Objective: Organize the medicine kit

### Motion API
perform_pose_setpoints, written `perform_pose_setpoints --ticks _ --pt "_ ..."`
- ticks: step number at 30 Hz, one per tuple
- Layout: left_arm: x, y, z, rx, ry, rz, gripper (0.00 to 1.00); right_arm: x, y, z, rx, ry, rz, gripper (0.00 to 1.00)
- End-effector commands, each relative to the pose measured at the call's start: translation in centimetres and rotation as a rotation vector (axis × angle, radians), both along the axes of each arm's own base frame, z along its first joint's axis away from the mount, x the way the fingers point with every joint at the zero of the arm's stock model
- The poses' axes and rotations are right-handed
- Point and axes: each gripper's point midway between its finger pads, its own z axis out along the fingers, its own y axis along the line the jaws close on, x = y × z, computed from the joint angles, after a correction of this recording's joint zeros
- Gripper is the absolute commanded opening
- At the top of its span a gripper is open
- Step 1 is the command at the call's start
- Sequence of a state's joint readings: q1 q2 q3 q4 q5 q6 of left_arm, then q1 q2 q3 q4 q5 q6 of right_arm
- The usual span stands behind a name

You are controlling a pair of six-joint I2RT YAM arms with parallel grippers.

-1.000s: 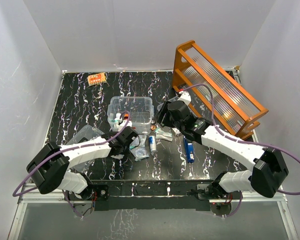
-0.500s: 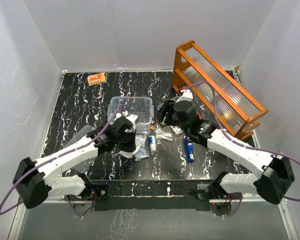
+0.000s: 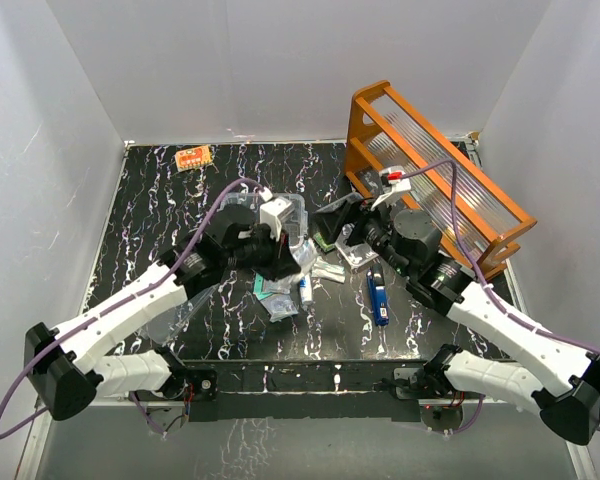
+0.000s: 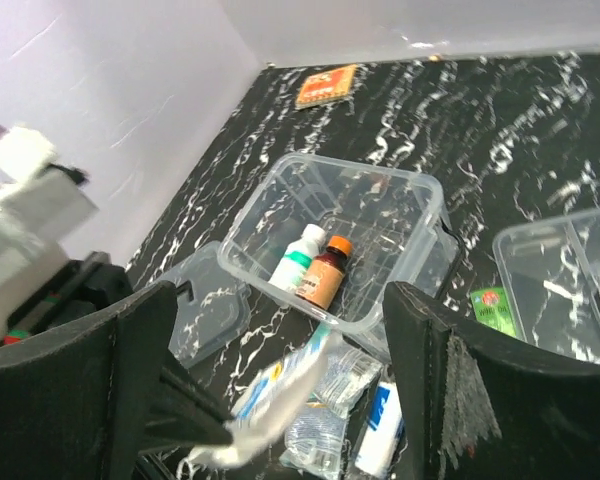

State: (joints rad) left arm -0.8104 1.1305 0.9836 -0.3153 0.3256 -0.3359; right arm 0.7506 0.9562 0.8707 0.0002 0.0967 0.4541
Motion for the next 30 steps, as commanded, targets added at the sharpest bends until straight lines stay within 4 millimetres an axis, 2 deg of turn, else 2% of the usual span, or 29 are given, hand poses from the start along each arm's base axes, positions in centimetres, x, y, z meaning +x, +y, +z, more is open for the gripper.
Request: perform_pose_setpoints --ticks 1,3,4,9,12,19,21,24,26,28,29,30 --pt "4.4 -0.2 3.4 -0.029 -0.178 0.063 0.00 2.0 -2.6 -0.3 0.132 0.187 -0.249 0.81" --pt "5.4 -0.2 4.2 -0.040 -0.219 0.088 0.00 2.2 -3.1 -1.7 0.185 0.319 -0.336 0.76" --pt "5.8 -0.3 4.5 -0.048 -0.235 0.092 0.00 2.2 -2.7 -1.7 0.205 0.357 -0.330 0.74" --pt "6.6 -0.8 5.0 -0.055 -0.300 0.055 0.00 1.7 1.1 -1.8 0.256 0.506 -0.210 0.67" --pt "6.8 -1.0 5.4 -0.065 -0.330 0.047 0.00 1.5 2.5 -2.5 0.277 0.597 -0.183 0.64" --pt "7.5 -0.8 6.0 -0.075 -0.357 0.078 0.00 1.2 3.5 -4.0 0.302 0.697 -0.174 0.54" --pt "7.5 -0.7 6.1 -0.078 -0.363 0.084 0.00 1.0 3.8 -3.5 0.326 0.697 -0.154 0.46" --pt "7.5 -0.7 6.2 -0.080 -0.369 0.083 0.00 0.8 4.4 -2.7 0.366 0.701 -0.119 0.23" --pt "7.6 -0.5 6.0 -0.067 -0.370 0.086 0.00 0.9 4.5 -2.6 0.384 0.712 -0.127 0.15" --pt "7.7 -0.3 5.8 -0.051 -0.372 0.094 0.08 1.1 4.4 -2.2 0.406 0.719 -0.138 0.08" --pt "7.8 -0.2 5.6 -0.040 -0.378 0.092 0.16 1.1 4.3 -2.1 0.418 0.724 -0.149 0.06" --pt "7.9 0.0 5.4 -0.026 -0.386 0.093 0.28 1.2 4.3 -2.0 0.431 0.732 -0.159 0.05"
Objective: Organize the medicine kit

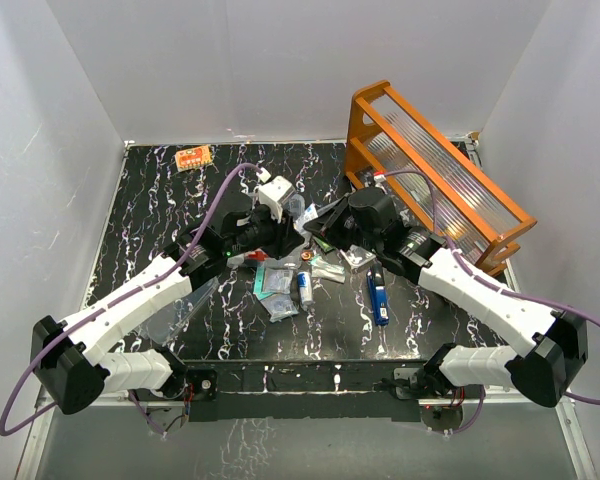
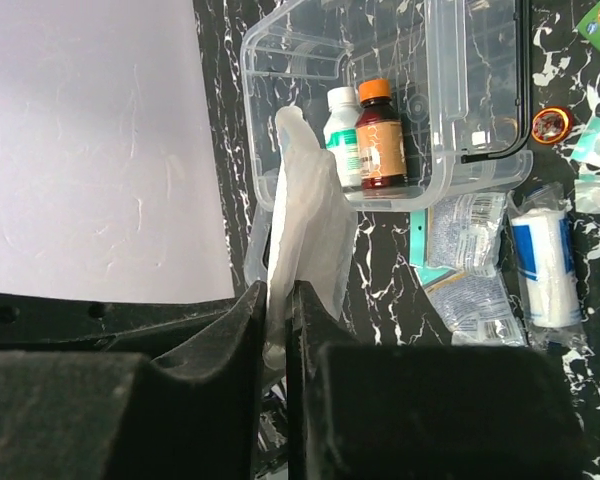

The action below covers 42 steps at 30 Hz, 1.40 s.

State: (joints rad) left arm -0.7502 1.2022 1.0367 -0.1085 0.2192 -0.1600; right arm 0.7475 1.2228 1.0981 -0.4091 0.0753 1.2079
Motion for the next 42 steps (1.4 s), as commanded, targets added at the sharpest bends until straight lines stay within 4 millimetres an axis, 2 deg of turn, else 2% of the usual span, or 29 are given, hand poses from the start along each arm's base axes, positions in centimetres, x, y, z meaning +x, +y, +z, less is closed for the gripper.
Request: perform_pose_setpoints --ticks 1,2,5,10,13,16,19,22,26,29,33,39,42 --pt "0.8 0.7 1.8 0.013 -0.087 0.018 0.38 0.7 0.5 4.3 0.144 -0.034 -0.055 0.03" --pt "0.8 0.9 1.5 0.031 -0.095 0.011 0.47 0.9 0.5 4.6 0.162 -0.026 -0.070 0.01" --pt "0.6 1.0 1.0 0.063 -0.136 -0.028 0.56 1.5 0.6 5.2 0.202 0.014 -0.117 0.00" --pt "1.4 1.2 0.0 0.156 -0.201 -0.053 0.57 2.1 0.8 5.8 0.263 0.071 -0.177 0.00" --pt "2.0 1.4 0.0 0.180 -0.281 -0.045 0.49 2.3 1.1 6.0 0.293 0.093 -0.193 0.01" --pt "2.6 1.5 1.9 0.130 -0.391 -0.014 0.38 2.4 1.5 5.8 0.299 0.111 -0.190 0.01" --pt "2.7 1.8 2.6 0.108 -0.427 0.012 0.22 2.6 1.3 5.9 0.300 0.106 -0.200 0.03" --pt "3.0 2.1 1.8 0.135 -0.410 0.026 0.03 2.9 0.6 6.5 0.296 0.060 -0.225 0.21" --pt "3.2 2.8 0.2 0.179 -0.307 0.077 0.00 3.5 -0.5 8.6 0.243 -0.123 -0.207 0.56" --pt "3.3 3.1 -1.4 0.203 -0.206 0.113 0.00 3.7 -1.8 9.1 0.153 -0.224 -0.206 0.68" --pt "4.2 4.4 -3.6 0.171 -0.031 0.194 0.00 3.2 -3.6 9.0 0.093 -0.301 -0.224 0.70" --pt "5.4 5.8 -4.0 0.006 0.269 0.323 0.00 2.2 -6.0 8.4 0.028 -0.365 -0.245 0.68" --pt "6.3 6.0 -4.3 -0.054 0.394 0.394 0.00 2.0 -6.5 8.0 0.016 -0.369 -0.256 0.67"
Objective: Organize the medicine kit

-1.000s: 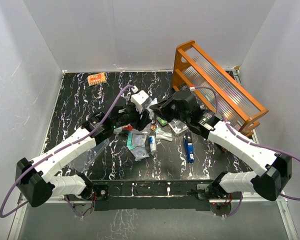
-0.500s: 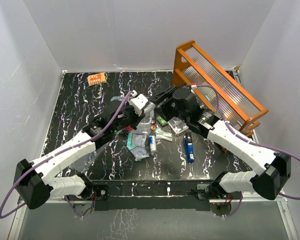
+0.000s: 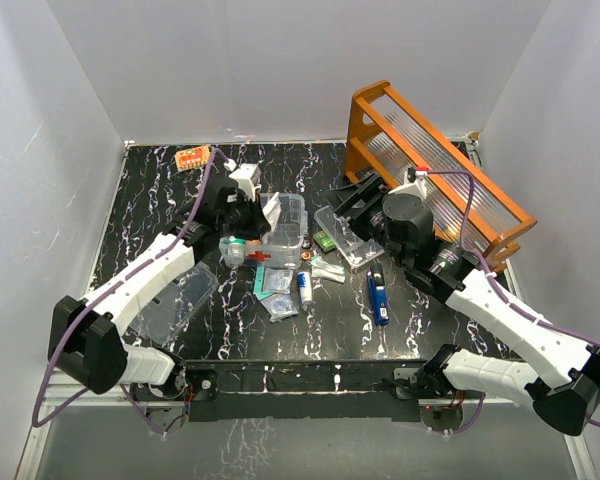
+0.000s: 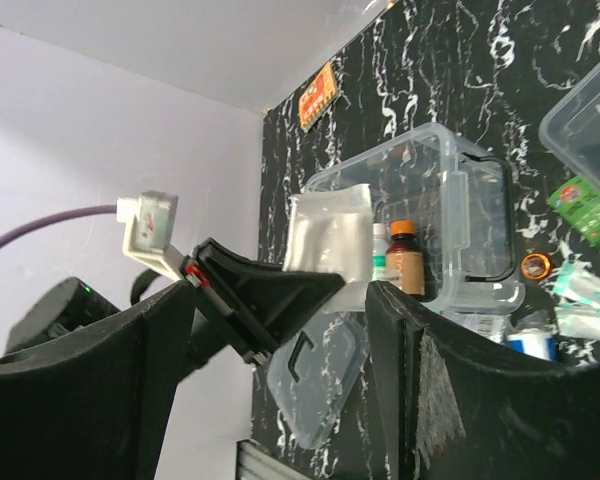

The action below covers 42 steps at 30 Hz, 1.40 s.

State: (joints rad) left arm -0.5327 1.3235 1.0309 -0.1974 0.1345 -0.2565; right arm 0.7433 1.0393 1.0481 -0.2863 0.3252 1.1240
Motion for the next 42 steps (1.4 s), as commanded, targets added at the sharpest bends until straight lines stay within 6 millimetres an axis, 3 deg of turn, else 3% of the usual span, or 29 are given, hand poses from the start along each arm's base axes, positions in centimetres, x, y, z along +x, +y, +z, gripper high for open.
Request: perform_pose_setpoints --ticks 1,9,16,21,24,28,35,42 --pt "0.1 -1.0 2.0 -0.195 0.180 0.110 0.00 0.5 -1.4 1.1 -0.029 -0.078 -0.054 0.66" --pt "2.4 -1.8 -1.3 -0.227 0.327 0.238 0.00 0.5 -1.4 0.2 -0.062 -0.066 -0.049 0.65" --pt "3.2 -3.0 -4.2 -0.256 0.435 0.284 0.03 0.5 -1.8 0.1 -0.070 -0.069 -0.059 0.65" --pt "3.0 -3.1 -5.5 -0.240 0.484 0.294 0.12 0.5 -2.0 0.3 -0.075 -0.077 -0.068 0.65" --pt "3.1 -2.9 -6.0 -0.209 0.495 0.295 0.27 0.5 -2.1 0.4 -0.075 -0.081 -0.071 0.65" --pt "3.9 -0.7 -6.2 -0.086 0.430 0.350 0.45 0.4 -2.6 0.2 -0.067 -0.079 -0.092 0.64" --pt "4.5 2.2 -5.6 0.068 0.364 0.391 0.51 0.4 -3.3 0.2 -0.065 -0.087 -0.120 0.63" --pt "5.7 -1.1 -4.2 -0.047 0.351 0.256 0.54 0.5 -2.9 -0.4 -0.078 -0.076 -0.107 0.63"
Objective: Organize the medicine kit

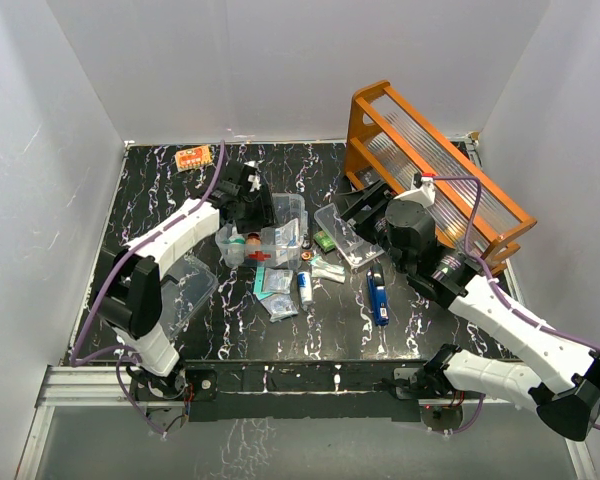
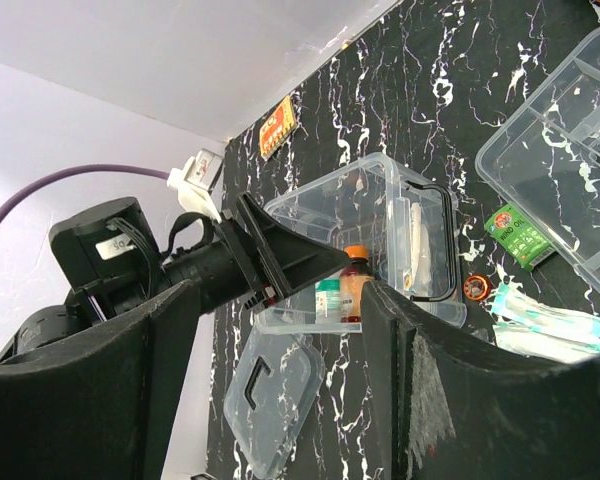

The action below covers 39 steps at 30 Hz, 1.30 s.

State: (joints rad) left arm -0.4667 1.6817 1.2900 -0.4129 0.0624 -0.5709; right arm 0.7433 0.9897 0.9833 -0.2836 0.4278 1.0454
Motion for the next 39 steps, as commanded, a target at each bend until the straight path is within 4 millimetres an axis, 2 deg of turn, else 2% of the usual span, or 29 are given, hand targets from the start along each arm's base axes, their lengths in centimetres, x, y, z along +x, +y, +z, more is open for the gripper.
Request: perform_pose_setpoints --ticks 1,5,11,17,22,27,33,39 --pt "1.5 -2.1 2.1 -0.076 -0.040 -0.065 0.53 0.3 -0.4 1.0 0.016 -0.041 -0.020 0.63" --pt "2.3 -2.6 1.4 -0.086 -0.039 -0.048 0.50 0.4 -0.3 0.9 0.012 -0.039 -0.018 0.63" --pt "2.5 -2.8 -0.8 -0.069 0.002 -0.046 0.50 0.5 -0.2 0.5 0.003 -0.033 -0.014 0.63" --pt "2.9 -2.3 -3.3 0.016 0.025 -0.041 0.51 0.5 0.2 0.0 -0.003 -0.022 -0.001 0.63" --pt "3.5 -2.0 -4.0 0.108 -0.001 -0.060 0.51 0.5 0.5 -0.3 -0.009 -0.014 0.011 0.63" --pt "3.3 -2.3 -4.8 0.187 -0.004 -0.091 0.53 0.6 0.7 -0.7 -0.011 -0.006 0.019 0.63" --pt "2.9 -1.3 -6.1 0.256 0.030 -0.084 0.55 0.5 0.8 -0.9 -0.015 -0.001 0.024 0.63" --pt "1.7 -0.7 -7.1 0.276 0.075 -0.080 0.47 0.5 0.8 -1.2 -0.020 0.004 0.025 0.63"
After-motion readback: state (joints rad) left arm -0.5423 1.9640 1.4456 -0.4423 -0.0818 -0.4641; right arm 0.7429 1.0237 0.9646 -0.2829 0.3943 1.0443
